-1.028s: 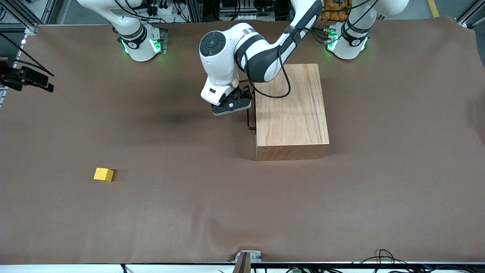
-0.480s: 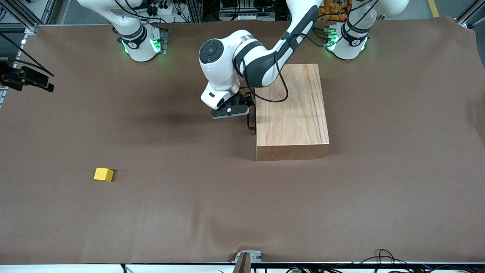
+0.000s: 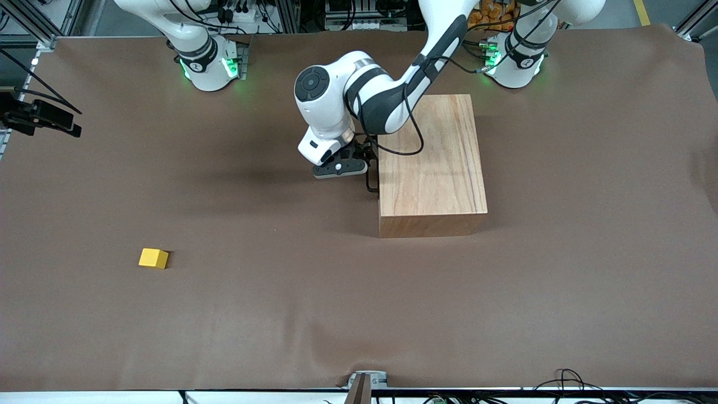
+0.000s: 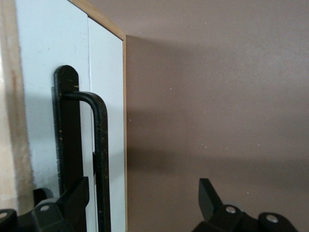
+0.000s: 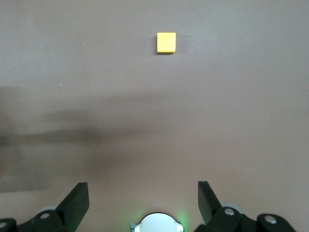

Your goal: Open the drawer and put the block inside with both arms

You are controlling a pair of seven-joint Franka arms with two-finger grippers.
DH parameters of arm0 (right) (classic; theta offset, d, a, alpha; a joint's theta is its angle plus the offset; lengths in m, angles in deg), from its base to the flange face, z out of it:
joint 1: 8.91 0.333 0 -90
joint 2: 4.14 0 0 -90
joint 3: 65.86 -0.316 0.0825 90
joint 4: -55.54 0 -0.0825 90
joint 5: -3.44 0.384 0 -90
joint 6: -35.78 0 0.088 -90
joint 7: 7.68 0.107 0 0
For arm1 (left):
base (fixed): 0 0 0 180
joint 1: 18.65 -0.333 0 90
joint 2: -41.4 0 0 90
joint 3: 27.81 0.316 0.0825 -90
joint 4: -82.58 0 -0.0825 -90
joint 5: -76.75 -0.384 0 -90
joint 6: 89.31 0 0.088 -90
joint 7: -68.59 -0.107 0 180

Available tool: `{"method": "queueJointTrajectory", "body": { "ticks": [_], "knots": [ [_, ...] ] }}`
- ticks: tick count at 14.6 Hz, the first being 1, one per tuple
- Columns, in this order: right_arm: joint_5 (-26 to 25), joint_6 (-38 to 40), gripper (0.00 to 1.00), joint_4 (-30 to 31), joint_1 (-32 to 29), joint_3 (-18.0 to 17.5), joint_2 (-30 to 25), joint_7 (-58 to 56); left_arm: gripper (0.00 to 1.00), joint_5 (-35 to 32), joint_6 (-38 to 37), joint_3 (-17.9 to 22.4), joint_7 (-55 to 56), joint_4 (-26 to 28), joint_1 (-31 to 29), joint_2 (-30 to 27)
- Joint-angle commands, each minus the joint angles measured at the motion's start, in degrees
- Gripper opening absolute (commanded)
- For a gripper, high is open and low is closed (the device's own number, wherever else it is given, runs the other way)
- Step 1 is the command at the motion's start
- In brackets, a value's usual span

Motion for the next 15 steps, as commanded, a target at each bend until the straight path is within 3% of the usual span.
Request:
{"method": "queueJointTrajectory", "body": {
  "ticks": [1,15],
  "knots": [
    [0.0,0.1,1.00,-0.1,-0.2,-0.2,0.0,-0.3,1.00,-1.2,-0.6,0.2,-1.0,-1.0,0.5,1.5],
    [0.0,-0.1,1.00,0.0,-0.3,-0.1,0.3,-0.3,1.00,2.9,5.4,-1.4,-0.2,-1.5,0.9,2.6]
  ]
}}
